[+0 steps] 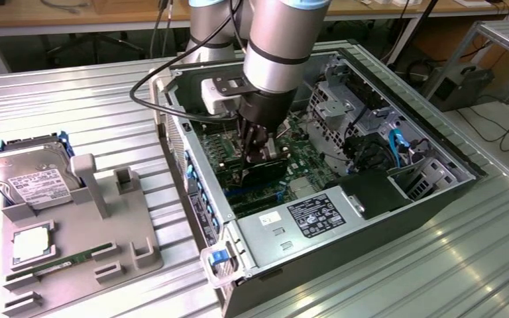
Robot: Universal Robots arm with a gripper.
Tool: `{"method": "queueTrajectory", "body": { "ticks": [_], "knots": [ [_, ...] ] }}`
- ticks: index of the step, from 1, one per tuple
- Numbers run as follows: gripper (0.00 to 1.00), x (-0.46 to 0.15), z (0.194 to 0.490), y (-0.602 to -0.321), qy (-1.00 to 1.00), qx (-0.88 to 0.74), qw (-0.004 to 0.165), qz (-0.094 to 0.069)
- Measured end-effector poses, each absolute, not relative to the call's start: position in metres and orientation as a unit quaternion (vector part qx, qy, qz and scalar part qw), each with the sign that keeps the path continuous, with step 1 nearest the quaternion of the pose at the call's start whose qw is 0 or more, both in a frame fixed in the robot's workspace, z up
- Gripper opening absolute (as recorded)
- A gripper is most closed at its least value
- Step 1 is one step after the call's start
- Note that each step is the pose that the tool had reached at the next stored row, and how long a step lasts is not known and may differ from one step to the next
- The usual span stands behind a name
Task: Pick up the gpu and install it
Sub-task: 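Insert the gpu into the slot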
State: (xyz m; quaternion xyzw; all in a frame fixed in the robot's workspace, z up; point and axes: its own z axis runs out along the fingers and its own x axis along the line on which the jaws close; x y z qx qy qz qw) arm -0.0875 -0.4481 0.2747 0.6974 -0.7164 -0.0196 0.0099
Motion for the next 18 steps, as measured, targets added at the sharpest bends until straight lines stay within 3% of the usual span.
{"method": "queueTrajectory", "body": {
  "ticks": [14,18],
  "knots": [
    [0.11,-0.088,0.271,-0.451,-0.715,0.699,0.009,-0.020],
    [0.11,-0.088,0.296,-0.451,-0.715,0.699,0.010,-0.020]
  ]
}}
